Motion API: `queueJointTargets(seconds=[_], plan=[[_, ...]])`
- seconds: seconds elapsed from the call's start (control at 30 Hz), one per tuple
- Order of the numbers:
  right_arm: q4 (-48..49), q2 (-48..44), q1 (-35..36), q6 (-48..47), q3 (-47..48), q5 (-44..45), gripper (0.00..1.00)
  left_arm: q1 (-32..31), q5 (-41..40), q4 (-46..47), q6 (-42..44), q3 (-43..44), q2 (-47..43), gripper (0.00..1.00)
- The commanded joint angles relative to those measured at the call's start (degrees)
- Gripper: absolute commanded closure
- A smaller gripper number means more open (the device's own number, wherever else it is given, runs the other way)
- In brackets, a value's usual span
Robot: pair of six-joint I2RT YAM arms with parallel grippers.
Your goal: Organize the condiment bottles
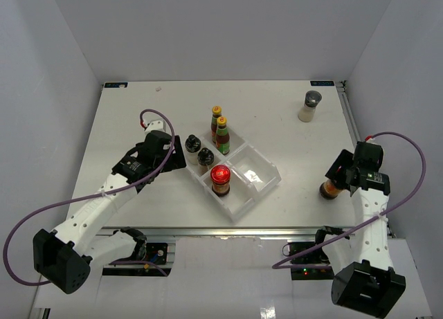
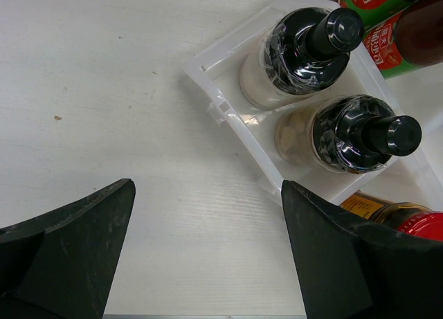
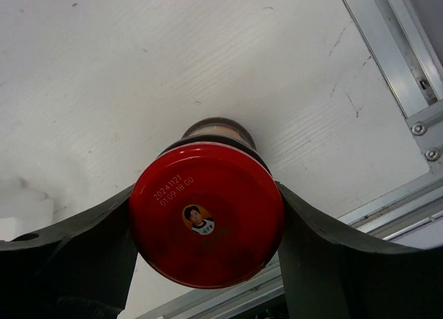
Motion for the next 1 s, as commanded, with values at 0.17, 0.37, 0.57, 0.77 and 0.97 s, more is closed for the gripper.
queueJointTargets(seconds=[0.17,0.37,0.57,0.77,0.97], plan=[[1.67,4.61,12.33,-8.00,21.33,-8.48,0.92,0.19,1.36,1.64,1.30,-0.53,-2.74,0.02],[0.80,7.60,29.52,-5.01,26.60,-8.23,0.92,0.16,1.42,1.86,1.48,0.00,-2.42,0.02],[1.30,10.55,45.79,-1.09,28.70,-2.83,0.92,0.25,0.85,1.76,1.57,0.17,-2.57,0.02],[1.73,13.95,61.17,1.58,29.53,3.78,0.92,0.34,0.54,1.29,1.48,-0.15,-3.06,0.02],[5.01,15.69,68.02,3.60,28.91,5.30,0.92,0.42,0.54,1.44,1.01,-0.24,-3.59,0.02]])
